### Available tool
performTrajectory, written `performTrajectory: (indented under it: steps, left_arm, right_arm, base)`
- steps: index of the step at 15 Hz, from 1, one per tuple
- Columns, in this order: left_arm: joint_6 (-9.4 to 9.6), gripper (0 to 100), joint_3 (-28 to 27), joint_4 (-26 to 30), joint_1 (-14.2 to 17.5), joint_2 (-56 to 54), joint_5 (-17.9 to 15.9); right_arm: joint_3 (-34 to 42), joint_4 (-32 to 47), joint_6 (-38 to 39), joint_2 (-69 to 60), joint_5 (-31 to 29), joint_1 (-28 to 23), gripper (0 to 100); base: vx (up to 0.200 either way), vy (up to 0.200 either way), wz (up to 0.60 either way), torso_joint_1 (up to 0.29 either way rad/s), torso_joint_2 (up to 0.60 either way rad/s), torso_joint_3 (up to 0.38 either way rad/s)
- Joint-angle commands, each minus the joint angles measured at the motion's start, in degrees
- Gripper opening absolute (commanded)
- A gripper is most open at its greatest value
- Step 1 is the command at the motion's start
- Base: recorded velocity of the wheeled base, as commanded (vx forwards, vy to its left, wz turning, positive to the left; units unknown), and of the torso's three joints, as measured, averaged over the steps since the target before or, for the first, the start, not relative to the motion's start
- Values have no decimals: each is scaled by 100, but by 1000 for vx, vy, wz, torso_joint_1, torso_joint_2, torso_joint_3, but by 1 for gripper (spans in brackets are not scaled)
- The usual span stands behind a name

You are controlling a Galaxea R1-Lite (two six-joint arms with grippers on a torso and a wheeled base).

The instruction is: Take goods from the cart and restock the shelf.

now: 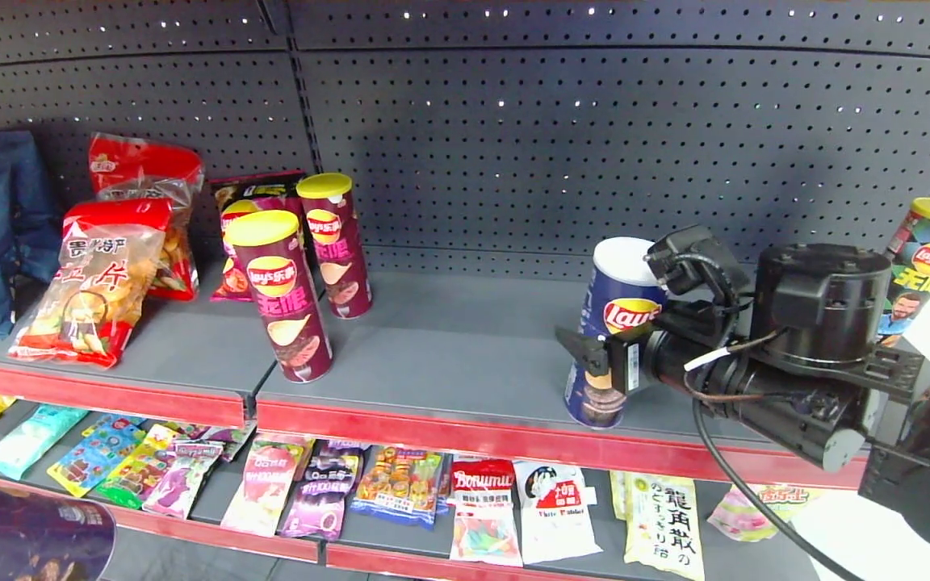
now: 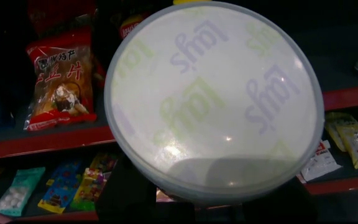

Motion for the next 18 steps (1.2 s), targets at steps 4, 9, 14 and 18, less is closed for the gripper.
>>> performTrajectory:
  steps: [4,9,14,18]
  left_arm:
    - [-1,0,17,0,-2,24,-21]
    - [-1,0,52,8,-2,94,-47]
    - [8,0,43,17,-2,173,-39]
    - [26,0,26,17,-2,314,-30]
  right_arm:
    - [215,-36,10,-339,-61,102,100]
    - [1208,-27,-16,-1350,-70,111,100]
    - [2421,-27,-25,-2642,229,102,100]
    - [2518,764,-192,-3714,800,-1076,100]
  base:
    - [0,0,0,0,0,0]
    - [0,0,0,0,0,0]
    - [0,0,0,0,0,0]
    - [0,0,0,0,0,0]
